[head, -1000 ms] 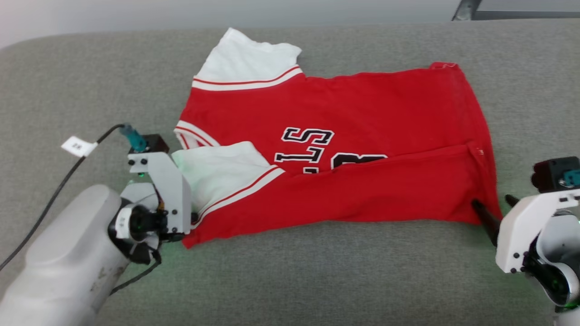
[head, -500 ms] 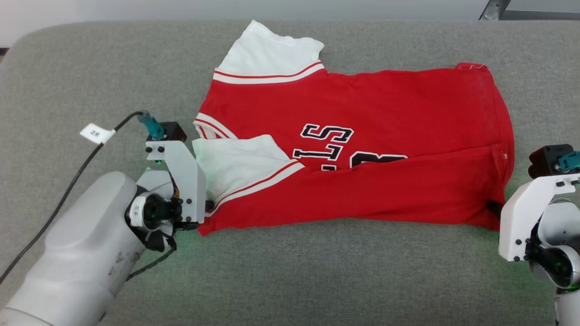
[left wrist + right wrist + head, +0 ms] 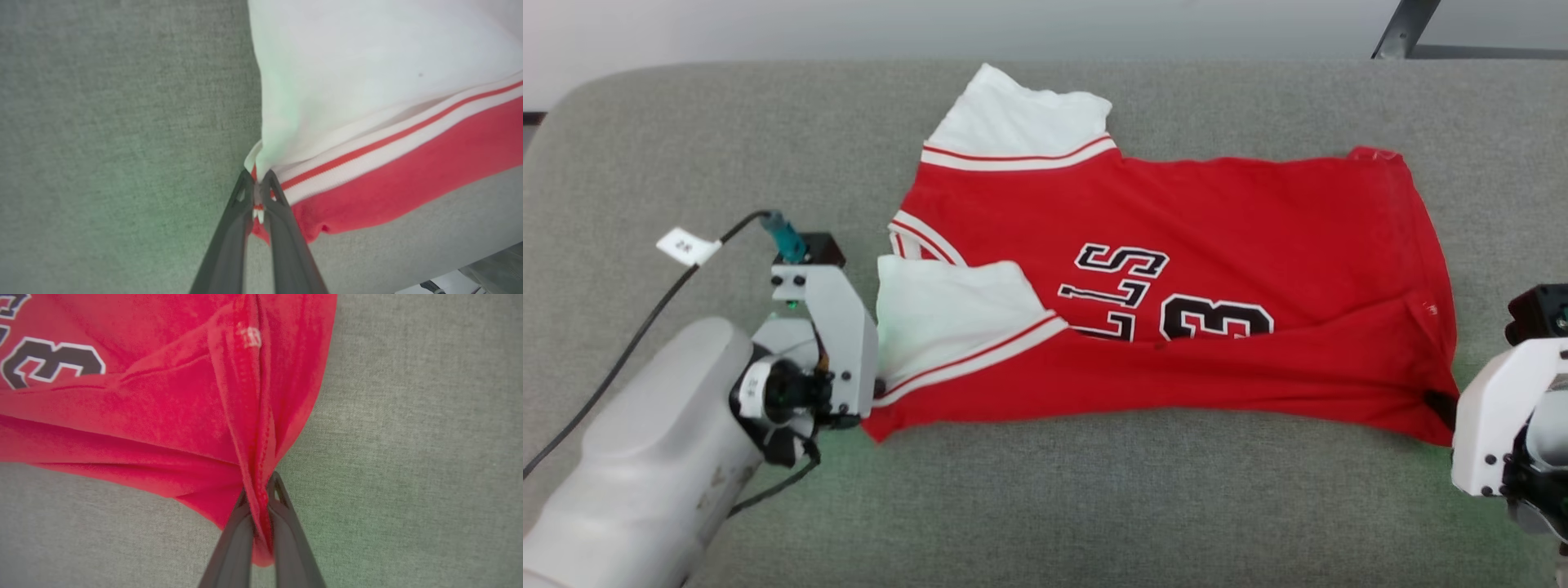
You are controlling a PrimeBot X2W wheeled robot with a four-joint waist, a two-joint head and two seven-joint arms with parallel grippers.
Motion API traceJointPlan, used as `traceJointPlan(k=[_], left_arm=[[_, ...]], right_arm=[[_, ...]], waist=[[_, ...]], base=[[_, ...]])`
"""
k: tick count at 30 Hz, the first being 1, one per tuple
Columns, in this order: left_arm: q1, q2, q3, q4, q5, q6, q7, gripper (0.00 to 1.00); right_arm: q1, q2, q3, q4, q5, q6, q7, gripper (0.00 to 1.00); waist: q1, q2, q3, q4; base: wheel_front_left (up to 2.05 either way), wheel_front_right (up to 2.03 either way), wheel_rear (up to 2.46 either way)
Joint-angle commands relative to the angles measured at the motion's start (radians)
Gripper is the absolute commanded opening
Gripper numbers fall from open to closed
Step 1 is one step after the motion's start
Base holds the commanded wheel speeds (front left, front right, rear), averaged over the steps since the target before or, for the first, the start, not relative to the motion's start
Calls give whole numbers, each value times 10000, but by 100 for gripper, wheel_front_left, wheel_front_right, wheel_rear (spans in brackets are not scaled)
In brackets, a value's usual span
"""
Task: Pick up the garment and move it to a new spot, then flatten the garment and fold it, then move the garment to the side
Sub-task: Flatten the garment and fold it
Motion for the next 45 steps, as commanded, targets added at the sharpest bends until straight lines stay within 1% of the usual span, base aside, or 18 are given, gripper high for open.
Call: traceJointPlan(k=[1,6,9,18,21,24,28,29,30,31,33,34,35,36,37,40,45], left_arm=[[438,290,-118,53,121,184,150,0],[814,738,-177,-835,73,619,541,0],[1102,1059,-212,-1476,37,956,802,0],[2264,2033,-329,-3814,-34,2218,1367,0],[2632,2210,-362,-4479,-60,2548,1406,0],[2831,2298,-378,-4808,-91,2785,1462,0],[2883,2262,-387,-4958,-108,2913,1505,0],[2874,2261,-392,-4970,-90,2922,1500,8],[2853,2255,-392,-4968,-71,2935,1493,22],[2827,2233,-353,-4949,-65,2970,1441,38],[2801,2202,-332,-4926,-62,2988,1401,47],[2760,2218,-327,-4923,-8,3009,1368,83],[2760,2218,-327,-4923,-8,3009,1368,83],[2743,2229,-327,-4926,-12,3019,1377,92],[2718,2244,-331,-4954,19,3019,1369,100],[2676,2288,-268,-5054,38,3046,1291,100],[2471,2551,-9,-5440,101,3113,1163,100]], right_arm=[[185,-151,-119,-87,14,-16,75,0],[671,-235,-221,-541,263,-16,275,0],[1037,-254,-311,-790,422,-16,450,0],[2145,-251,-584,-1517,688,-16,805,0],[2390,-138,-714,-1655,761,-16,762,0],[2467,-19,-702,-1612,800,-16,759,0],[2330,12,-574,-1441,717,-16,615,0],[2280,13,-533,-1382,721,-16,579,0],[2241,10,-479,-1324,726,-16,539,0],[2221,-12,-415,-1274,725,-15,508,14],[2244,-86,-280,-1212,726,-15,430,33],[2243,-137,-221,-1218,729,-15,337,68],[2243,-137,-221,-1218,729,-15,337,68],[2253,-190,-175,-1233,721,-15,252,100],[2280,-223,-120,-1241,750,-15,166,100],[2376,-314,-28,-1309,866,-13,-64,100],[2495,-394,-58,-1512,941,-13,-510,100]], waist=[[0,-1,-98,9],[0,-1,-288,41],[0,-1,-369,67],[0,-1,-457,26],[0,-1,-427,-6],[0,-1,-388,-50],[0,-1,-361,-118],[0,-1,-364,-132],[0,-1,-373,-145],[0,-1,-385,-156],[0,-1,-418,-172],[0,-1,-436,-177],[0,-1,-436,-177],[0,-1,-458,-183],[0,-1,-478,-190],[0,-1,-550,-239],[0,-1,-644,-358]], base=[[0,0,0],[0,0,0],[0,0,0],[0,0,0],[0,0,0],[0,0,0],[0,0,0],[0,0,0],[0,0,0],[0,0,0],[0,0,0],[0,0,0],[0,0,0],[0,0,0],[0,0,0],[0,0,0],[0,0,0]])
